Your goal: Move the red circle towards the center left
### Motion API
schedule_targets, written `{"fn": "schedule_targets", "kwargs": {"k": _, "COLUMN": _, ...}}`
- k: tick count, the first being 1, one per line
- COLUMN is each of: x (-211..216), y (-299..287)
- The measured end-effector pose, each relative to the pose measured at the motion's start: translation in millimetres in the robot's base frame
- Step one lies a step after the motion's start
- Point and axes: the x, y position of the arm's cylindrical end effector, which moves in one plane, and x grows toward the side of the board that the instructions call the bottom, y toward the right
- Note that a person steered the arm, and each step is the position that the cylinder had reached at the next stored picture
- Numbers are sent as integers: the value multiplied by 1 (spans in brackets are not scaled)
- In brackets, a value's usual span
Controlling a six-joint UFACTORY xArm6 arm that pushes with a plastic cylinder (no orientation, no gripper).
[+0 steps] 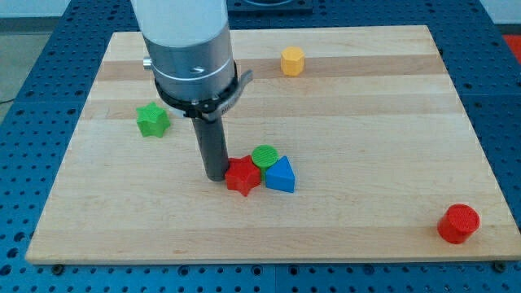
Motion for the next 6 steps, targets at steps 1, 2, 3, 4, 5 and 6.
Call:
{"fn": "schedule_targets", "kwargs": {"k": 1, "x": 15, "y": 15}}
{"fn": "schedule_targets", "kwargs": {"k": 2, "x": 25, "y": 43}}
{"fn": "schedule_targets", "kwargs": {"k": 3, "x": 26, "y": 56}}
{"fn": "schedule_targets", "kwargs": {"k": 4, "x": 8, "y": 25}}
{"fn": "schedule_targets", "kwargs": {"k": 5, "x": -17, "y": 27}}
{"fn": "schedule_targets", "kwargs": {"k": 6, "x": -15, "y": 66}}
